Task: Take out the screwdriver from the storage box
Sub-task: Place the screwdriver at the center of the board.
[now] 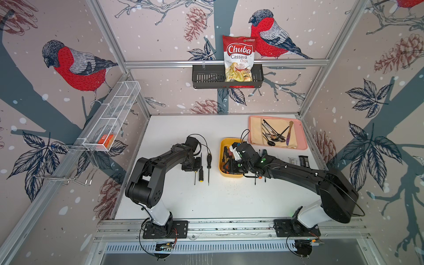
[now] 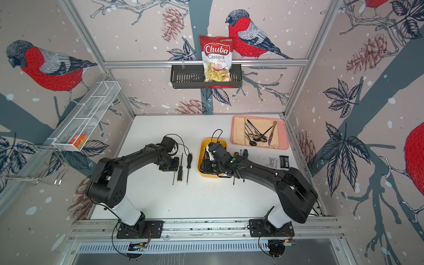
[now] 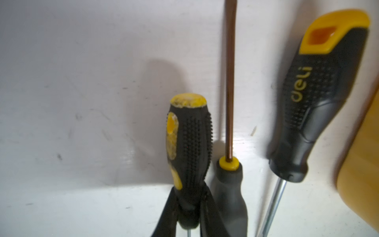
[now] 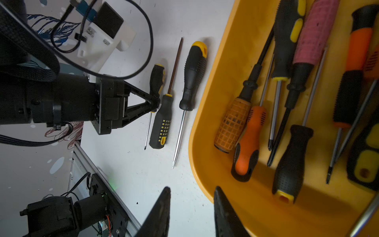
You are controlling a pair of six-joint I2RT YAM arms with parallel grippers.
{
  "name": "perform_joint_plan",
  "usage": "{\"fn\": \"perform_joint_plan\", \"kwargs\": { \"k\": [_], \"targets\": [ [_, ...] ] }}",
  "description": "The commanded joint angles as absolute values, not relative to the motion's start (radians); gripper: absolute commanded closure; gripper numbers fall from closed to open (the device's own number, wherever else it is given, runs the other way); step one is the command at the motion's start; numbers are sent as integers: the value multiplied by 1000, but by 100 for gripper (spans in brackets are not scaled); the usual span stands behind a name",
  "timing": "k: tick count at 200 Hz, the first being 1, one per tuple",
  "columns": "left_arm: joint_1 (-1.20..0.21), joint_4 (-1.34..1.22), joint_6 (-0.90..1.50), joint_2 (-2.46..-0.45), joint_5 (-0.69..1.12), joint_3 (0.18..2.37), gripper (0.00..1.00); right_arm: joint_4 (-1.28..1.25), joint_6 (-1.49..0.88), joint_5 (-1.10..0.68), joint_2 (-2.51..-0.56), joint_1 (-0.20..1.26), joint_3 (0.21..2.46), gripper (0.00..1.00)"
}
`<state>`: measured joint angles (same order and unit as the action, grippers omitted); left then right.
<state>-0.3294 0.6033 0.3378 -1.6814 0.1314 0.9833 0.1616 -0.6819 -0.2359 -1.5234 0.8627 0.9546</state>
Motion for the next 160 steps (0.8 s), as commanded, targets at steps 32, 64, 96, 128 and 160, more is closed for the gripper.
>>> {"fn": "perform_joint_plan", "kwargs": {
  "k": [32,64,96,128,160],
  "targets": [
    [-327,587,359,-1669,143,977,73,188,-657,-224,-1520,852,968,63],
    [-327,602,365,-1638,142,983,71,207,-651,-219,-1510,841,972,63],
    [-327,621,374,-1582,153,990,69,253,-644,-187,-1501,826,997,63],
    [-327,637,386,-1528,175,992,67,323,-644,-148,-1507,803,1040,63],
    [-328,642,399,-1469,211,993,66,402,-644,-97,-1542,785,1099,63]
  ]
}}
